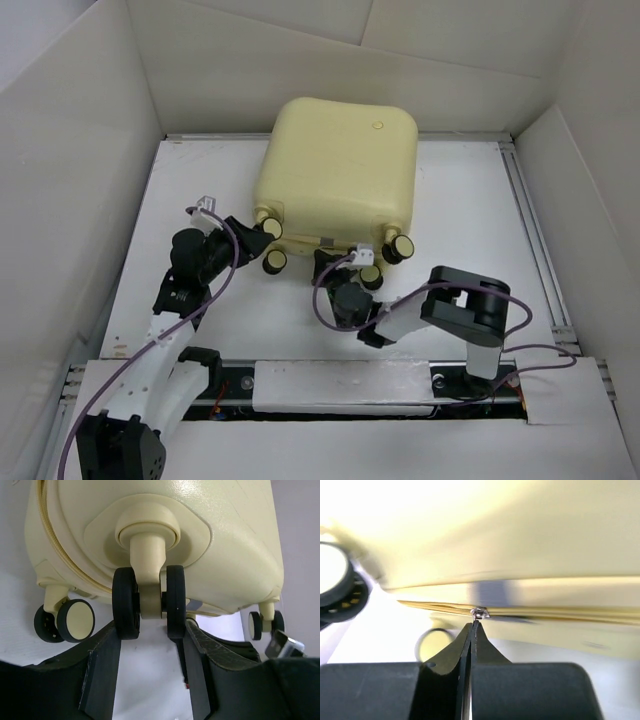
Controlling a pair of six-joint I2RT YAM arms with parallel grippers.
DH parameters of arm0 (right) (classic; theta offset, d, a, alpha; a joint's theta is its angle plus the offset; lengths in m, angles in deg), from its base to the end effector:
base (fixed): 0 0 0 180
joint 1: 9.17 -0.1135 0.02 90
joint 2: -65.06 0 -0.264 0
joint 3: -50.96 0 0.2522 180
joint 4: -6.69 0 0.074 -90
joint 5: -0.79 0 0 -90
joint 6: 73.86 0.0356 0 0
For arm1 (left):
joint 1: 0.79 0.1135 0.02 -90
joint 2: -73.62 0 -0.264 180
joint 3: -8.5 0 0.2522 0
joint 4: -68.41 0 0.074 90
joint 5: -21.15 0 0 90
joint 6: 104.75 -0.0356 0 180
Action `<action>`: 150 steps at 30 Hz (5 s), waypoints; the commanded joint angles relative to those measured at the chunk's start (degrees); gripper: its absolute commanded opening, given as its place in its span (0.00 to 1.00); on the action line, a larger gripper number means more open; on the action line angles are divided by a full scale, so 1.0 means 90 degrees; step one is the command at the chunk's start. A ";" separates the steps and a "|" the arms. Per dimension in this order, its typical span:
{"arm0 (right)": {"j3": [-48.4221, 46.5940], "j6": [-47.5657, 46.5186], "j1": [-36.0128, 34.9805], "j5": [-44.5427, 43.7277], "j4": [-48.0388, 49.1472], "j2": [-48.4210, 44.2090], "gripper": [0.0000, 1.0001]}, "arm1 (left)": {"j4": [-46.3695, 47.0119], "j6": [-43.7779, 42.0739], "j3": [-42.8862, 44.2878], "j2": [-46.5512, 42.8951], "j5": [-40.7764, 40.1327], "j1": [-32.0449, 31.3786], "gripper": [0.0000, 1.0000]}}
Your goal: Pack the luggage
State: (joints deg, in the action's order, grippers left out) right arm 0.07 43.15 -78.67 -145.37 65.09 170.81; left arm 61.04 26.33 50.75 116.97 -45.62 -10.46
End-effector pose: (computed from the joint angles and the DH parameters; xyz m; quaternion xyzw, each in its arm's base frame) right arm 0.1434 0.2992 0.1671 0.1007 0.6875 0.2650 0.6686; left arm 0.1807 -0.0450 0.2742 -0.0743 0.7498 -0.4119 0.5125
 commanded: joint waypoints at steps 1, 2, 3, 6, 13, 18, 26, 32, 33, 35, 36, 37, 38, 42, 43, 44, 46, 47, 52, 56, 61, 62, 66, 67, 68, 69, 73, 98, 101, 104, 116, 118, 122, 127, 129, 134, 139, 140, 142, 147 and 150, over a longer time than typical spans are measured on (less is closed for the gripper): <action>-0.1087 0.0076 -0.0365 0.1540 -0.0379 0.0173 0.00 | 0.1301 0.0104 0.0145 -0.0354 0.1491 -0.0312 0.00; -0.1332 0.0076 -0.0306 0.2075 -0.0574 0.0260 0.00 | 0.1301 0.0104 0.0145 -0.0354 0.1560 -0.0312 0.00; -0.1875 0.0018 -0.0306 0.2418 -0.0876 0.0522 0.00 | 0.1301 0.0104 0.0145 -0.0412 0.1638 -0.0312 0.00; -0.2922 0.0017 -0.0140 0.4085 -0.1435 0.1012 0.00 | 0.0922 0.0025 0.0340 -0.0568 0.1638 -0.0312 0.00; -0.3249 0.0564 0.0114 0.6062 -0.1289 0.1511 0.00 | 0.0520 -0.0043 0.0536 -0.1105 0.1775 -0.0312 0.00; -0.1679 0.0340 0.0114 0.5334 -0.1562 -0.0262 0.17 | 0.0256 -0.0218 0.0536 -0.1223 0.1833 -0.0312 0.00; -0.0816 0.0076 0.0114 0.3440 -0.6392 -0.3915 0.79 | -0.0543 -0.0707 0.0798 -0.1165 0.0763 -0.0312 0.12; -0.1128 0.0473 0.0513 0.2034 -0.9946 -0.5869 0.82 | -0.0544 -0.0707 0.0945 -0.1135 0.0604 -0.0312 0.22; -0.1129 0.0582 0.0776 0.1799 -1.0386 -0.5968 0.85 | -0.0631 -0.0707 0.0946 -0.1135 0.0497 -0.0312 0.22; -0.1129 0.0584 0.1109 0.1825 -1.1032 -0.6125 0.91 | -0.0710 -0.0775 0.0946 -0.1135 0.0321 -0.0312 0.25; -0.1129 0.0516 0.1255 0.1990 -1.1113 -0.6126 0.92 | -0.0768 -0.0775 0.0946 -0.1135 0.0252 -0.0312 0.26; -0.1129 0.0447 0.1440 0.2359 -1.1114 -0.6126 0.93 | -0.0769 -0.0775 0.0946 -0.1203 0.0155 -0.0312 0.30; -0.1129 0.0379 0.1442 0.2479 -1.1114 -0.6126 1.00 | -0.0769 -0.0775 0.0946 -0.1204 0.0096 -0.0312 0.32; -0.1187 0.0437 0.1442 0.2236 -1.1338 -0.5785 1.00 | -0.1197 -0.1019 0.1140 -0.1262 -0.0381 -0.0312 0.42; -0.1188 0.0437 0.1529 0.2236 -1.1338 -0.5716 1.00 | -0.1305 -0.1078 0.1218 -0.1320 -0.0673 -0.0312 0.44; -0.1188 0.0331 0.1743 0.2294 -1.1241 -0.5648 1.00 | -0.1470 -0.1136 0.1219 -0.1321 -0.0811 -0.0312 0.46; -0.1324 0.0251 0.1998 0.2383 -1.1308 -0.5404 1.00 | -0.1618 -0.1195 0.1219 -0.1457 -0.1017 -0.0312 0.49; -0.1324 0.0164 0.2154 0.2383 -1.1309 -0.5345 1.00 | -0.1677 -0.1195 0.1277 -0.1458 -0.1076 -0.0312 0.51; -0.1480 -0.0500 0.3227 0.3270 -1.0597 -0.5188 0.32 | -0.1755 -0.1254 0.1219 -0.1516 -0.1213 -0.0312 0.60; -0.1890 -0.0793 0.4447 0.3895 -1.0216 -0.5305 0.14 | -0.1755 -0.1254 0.1151 -0.1516 -0.1047 -0.0312 0.63; -0.2505 -0.1144 0.5815 0.4647 -1.0273 -0.5305 0.64 | -0.1074 -0.0962 0.0849 -0.1439 -0.0569 -0.0312 0.62; -0.2632 -0.1145 0.5817 0.4861 -1.0332 -0.5373 0.75 | -0.0917 -0.0806 0.0848 -0.1380 -0.0569 -0.0312 0.60; -0.2633 -0.1204 0.5681 0.5078 -1.0459 -0.5763 1.00 | -0.0232 -0.0541 0.1432 -0.0320 -0.0627 -0.0312 0.58; -0.2536 -0.1204 0.5613 0.5001 -1.0372 -0.6016 1.00 | -0.0232 -0.0541 0.1695 -0.0006 -0.0685 -0.0312 0.58; -0.2535 -0.1204 0.5487 0.5000 -1.0371 -0.6124 1.00 | -0.0338 -0.0541 0.2355 0.0316 -0.0869 -0.0312 0.58; -0.2468 -0.1204 0.5427 0.4942 -1.0313 -0.6213 1.00 | -0.0417 -0.0638 0.2710 0.0639 -0.1065 -0.0312 0.58; -0.2545 -0.1077 0.4959 0.5360 -1.0158 -0.6496 1.00 | -0.1111 -0.0970 0.4586 0.2184 -0.1711 -0.0312 0.55; -0.3423 -0.0628 0.1228 0.4024 -1.0878 -0.4791 0.60 | -0.0603 -0.0336 -0.0439 -0.2112 -0.3440 -0.2470 0.43; -0.3754 -0.0491 0.0857 0.3780 -1.1025 -0.4156 0.96 | -0.0135 -0.0336 -0.1006 -0.1878 -0.3265 -0.2470 0.41; -0.4232 -0.0355 0.0525 0.3555 -1.1230 -0.3608 1.00 | 0.0295 -0.0491 -0.1455 -0.2256 -0.2884 -0.2470 0.41; -0.5191 -0.0032 0.0388 0.2910 -1.2207 -0.1713 0.92 | 0.1671 -0.1282 -0.2354 -0.1537 -0.1867 -0.2470 0.47; -0.5192 0.0036 0.0456 0.2978 -1.2207 -0.1585 0.89 | 0.1419 -0.1283 -0.2024 -0.1322 -0.2520 -0.2470 0.47; -0.5133 0.0037 0.0807 0.3202 -1.1877 -0.1526 0.63 | 0.1058 -0.1351 -0.1098 -0.1700 -0.3038 -0.2470 0.47; -0.4908 -0.0090 0.1295 0.3554 -1.1378 -0.1594 0.33 | 0.1176 -0.1166 0.0702 -0.0963 -0.5022 -0.3834 0.49; -0.4830 -0.0090 0.1422 0.3769 -1.1106 -0.1663 0.26 | 0.0960 -0.1747 0.1635 -0.0028 -0.5974 -0.5108 0.50; -0.4850 -0.0392 0.1783 0.4374 -1.0802 -0.1721 0.22 | 0.2545 -0.4735 0.2813 0.1227 -1.0229 -0.8267 0.49; -0.4928 -0.0510 0.2037 0.4862 -1.0645 -0.1663 0.20 | 0.3001 -0.2929 0.0814 0.0811 -1.1613 -0.9957 0.41; -0.4928 -0.0588 0.2038 0.4979 -1.0558 -0.1663 0.18 | 0.2923 -0.2421 0.0422 0.0682 -1.1701 -1.0086 0.39; -0.4996 -0.0656 0.2184 0.5252 -1.0557 -0.1721 0.18 | 0.0969 0.0122 -0.0021 0.0583 -1.1789 -1.0476 0.39; -0.5210 -0.0793 0.2418 0.5868 -1.0489 -0.1721 0.17 | -0.2631 0.4279 0.0291 0.1665 -1.1360 -1.0634 0.41; -0.5270 -0.0872 0.2419 0.5928 -1.0489 -0.1663 0.17 | -0.3967 0.5885 0.0788 0.2678 -1.1486 -1.0634 0.47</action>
State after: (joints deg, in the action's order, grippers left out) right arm -43.01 41.27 -58.93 -91.49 -38.20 156.35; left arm 44.85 50.48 53.22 135.11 -144.63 -105.80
